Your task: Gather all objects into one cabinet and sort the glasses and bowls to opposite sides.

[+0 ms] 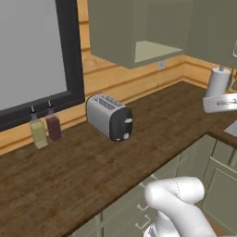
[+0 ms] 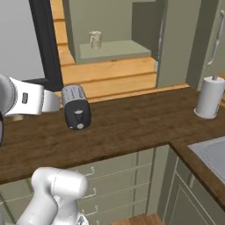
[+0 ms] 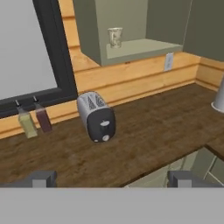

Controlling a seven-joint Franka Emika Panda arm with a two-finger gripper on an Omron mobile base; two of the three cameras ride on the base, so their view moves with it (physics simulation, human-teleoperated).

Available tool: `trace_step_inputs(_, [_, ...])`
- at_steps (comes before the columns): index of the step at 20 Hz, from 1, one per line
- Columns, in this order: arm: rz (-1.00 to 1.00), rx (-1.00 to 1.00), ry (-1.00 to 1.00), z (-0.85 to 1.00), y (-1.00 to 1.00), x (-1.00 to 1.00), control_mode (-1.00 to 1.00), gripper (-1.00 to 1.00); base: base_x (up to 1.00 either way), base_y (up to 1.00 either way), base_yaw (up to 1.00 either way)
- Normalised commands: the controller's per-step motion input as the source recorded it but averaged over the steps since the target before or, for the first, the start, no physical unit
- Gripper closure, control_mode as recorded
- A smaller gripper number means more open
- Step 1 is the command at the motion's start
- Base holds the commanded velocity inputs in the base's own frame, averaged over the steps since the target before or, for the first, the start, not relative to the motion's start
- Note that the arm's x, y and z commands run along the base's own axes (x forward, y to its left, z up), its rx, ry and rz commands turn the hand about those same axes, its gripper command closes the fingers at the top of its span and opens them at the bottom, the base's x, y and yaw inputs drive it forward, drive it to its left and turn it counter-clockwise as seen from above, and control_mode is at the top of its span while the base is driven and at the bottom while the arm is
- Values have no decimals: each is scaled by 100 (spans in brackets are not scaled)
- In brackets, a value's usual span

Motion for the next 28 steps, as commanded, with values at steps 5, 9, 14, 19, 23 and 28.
trace_step_inputs(5, [0, 0, 0, 0, 0, 0, 100, -100, 26, -17, 32])
trace_step_inputs(9, [0, 0, 0, 0, 0, 0, 100, -100, 12, -37, 28])
trace_step_inputs(14, [0, 0, 0, 0, 0, 0, 100, -100, 12, -49, 21])
trace_step_inputs(19, [0, 0, 0, 0, 0, 0, 100, -100, 25, -14, 4])
trace_step_inputs(23, [0, 0, 0, 0, 0, 0, 100, -100, 3, -2, 33])
trace_step_inputs(28, [0, 0, 0, 0, 0, 0, 100, -100, 0, -21, 32])
